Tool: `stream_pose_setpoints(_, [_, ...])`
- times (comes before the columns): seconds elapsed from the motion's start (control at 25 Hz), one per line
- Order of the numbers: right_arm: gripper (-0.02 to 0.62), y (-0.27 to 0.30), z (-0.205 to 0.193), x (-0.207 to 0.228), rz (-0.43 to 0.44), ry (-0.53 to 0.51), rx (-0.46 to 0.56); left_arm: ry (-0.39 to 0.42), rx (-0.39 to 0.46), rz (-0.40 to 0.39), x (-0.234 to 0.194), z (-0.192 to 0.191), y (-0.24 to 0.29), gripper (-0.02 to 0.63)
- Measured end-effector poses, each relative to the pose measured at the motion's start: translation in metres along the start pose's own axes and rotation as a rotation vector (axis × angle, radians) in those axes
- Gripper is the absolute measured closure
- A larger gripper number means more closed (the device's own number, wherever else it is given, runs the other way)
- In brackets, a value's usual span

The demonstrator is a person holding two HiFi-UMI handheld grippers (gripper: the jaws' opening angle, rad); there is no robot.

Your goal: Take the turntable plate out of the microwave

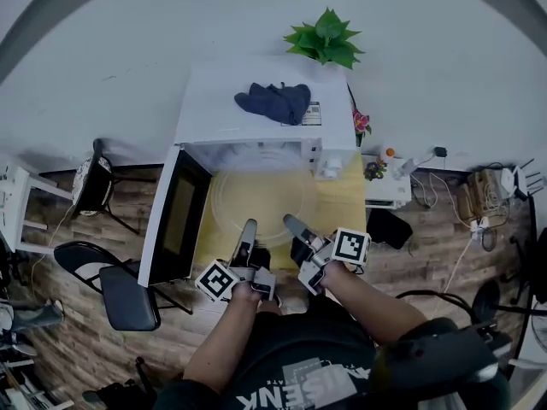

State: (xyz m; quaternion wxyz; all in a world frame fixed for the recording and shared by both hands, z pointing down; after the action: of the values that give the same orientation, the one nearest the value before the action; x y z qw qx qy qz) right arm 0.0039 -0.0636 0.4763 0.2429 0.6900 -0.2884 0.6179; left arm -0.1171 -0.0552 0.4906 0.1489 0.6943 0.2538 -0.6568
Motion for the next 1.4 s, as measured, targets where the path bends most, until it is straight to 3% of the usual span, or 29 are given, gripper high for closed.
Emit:
stream_pose_setpoints(0.2, [0.545,-0.023,-0.003,-0.024,-0.002,-0.02,-0.105,0.053,0.065,-0.008,0.033,-0.02,-0.018,0.558])
stream_pose_setpoints(0.36, [0.545,-0.028,-0.016,-0.055,0.078,-0.033,-0.164,0.08,0.099,0.0,0.06,-0.028,-0.038,0.558])
stream_pose_setpoints(0.44, [0.544,-0.033,-0.025,-0.057,0.028,-0.029,-0.182,0.096,0.109,0.01,0.073,-0.027,-0.049,0.558])
stream_pose_setpoints(0.56, [0.543,-0.031,-0.037,-0.074,0.059,-0.047,-0.196,0.122,0.098,0.011,0.089,-0.022,-0.061,0.558])
stream_pose_setpoints(0.72, [0.543,-0.03,-0.05,-0.084,0.036,-0.058,-0.189,0.134,0.055,0.005,0.104,-0.013,-0.071,0.558])
stream_pose_setpoints(0.84, [0.541,-0.025,-0.061,-0.094,0.07,-0.061,-0.169,0.155,0.03,0.003,0.112,-0.004,-0.079,0.558])
stream_pose_setpoints(1.04, [0.541,-0.022,-0.068,-0.094,-0.01,-0.033,-0.144,0.152,0.001,-0.014,0.121,0.007,-0.082,0.557])
stream_pose_setpoints(1.4, [0.541,-0.02,-0.076,-0.099,0.009,-0.003,-0.128,0.16,-0.029,-0.015,0.132,0.011,-0.084,0.558])
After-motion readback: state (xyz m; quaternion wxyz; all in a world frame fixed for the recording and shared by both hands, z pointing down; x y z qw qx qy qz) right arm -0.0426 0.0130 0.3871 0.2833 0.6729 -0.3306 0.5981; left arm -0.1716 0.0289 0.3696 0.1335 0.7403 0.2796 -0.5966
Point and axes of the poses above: the fingertips, and each gripper's own axes: y forward along the fingers, x to its right, z out of its top, the point moved 4 cm from there along -y, backward along the fingers, and after that the axes turned 7 degrees about -z, right-handed, at the moved point
